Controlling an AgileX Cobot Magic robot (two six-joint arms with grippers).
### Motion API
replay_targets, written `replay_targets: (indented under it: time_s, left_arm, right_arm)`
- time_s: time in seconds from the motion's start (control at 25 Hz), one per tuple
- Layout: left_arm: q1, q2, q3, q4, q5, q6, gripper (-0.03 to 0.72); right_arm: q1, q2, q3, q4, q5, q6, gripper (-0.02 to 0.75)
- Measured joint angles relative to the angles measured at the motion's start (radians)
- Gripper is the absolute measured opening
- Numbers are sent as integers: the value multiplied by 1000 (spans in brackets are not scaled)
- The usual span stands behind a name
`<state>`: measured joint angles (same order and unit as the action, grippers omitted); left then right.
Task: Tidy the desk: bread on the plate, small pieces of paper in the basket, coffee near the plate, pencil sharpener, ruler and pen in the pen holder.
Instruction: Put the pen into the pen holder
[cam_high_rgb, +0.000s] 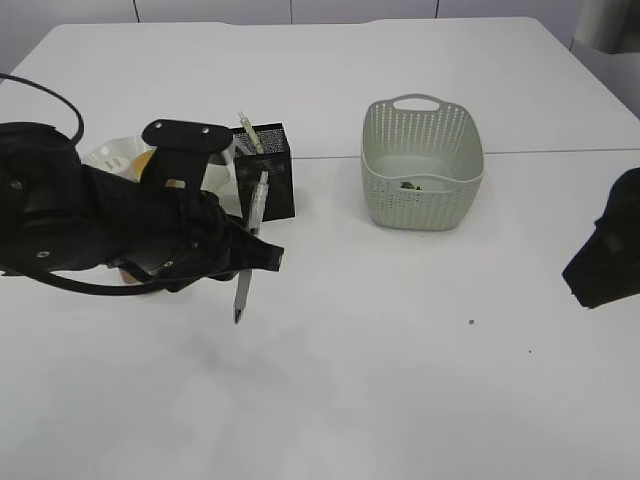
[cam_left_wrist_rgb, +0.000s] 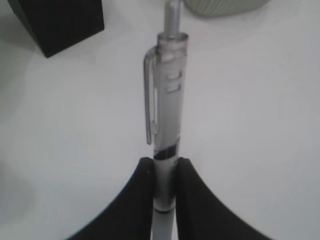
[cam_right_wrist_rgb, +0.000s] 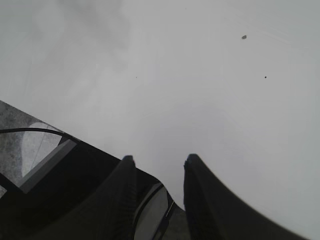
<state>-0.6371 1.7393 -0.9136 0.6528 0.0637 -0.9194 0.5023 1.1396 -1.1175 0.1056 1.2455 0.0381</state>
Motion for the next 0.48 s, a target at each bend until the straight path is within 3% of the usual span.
replay_targets:
  time_s: [0.2,0.48]
  left_arm:
    - [61,-19,-15,7,-178,-2,63]
    - [128,-28,-167,10,-242,-2,63]
  right_arm:
    - [0,0,0,0,0,15,244]
    - [0,0,0,0,0,17,244]
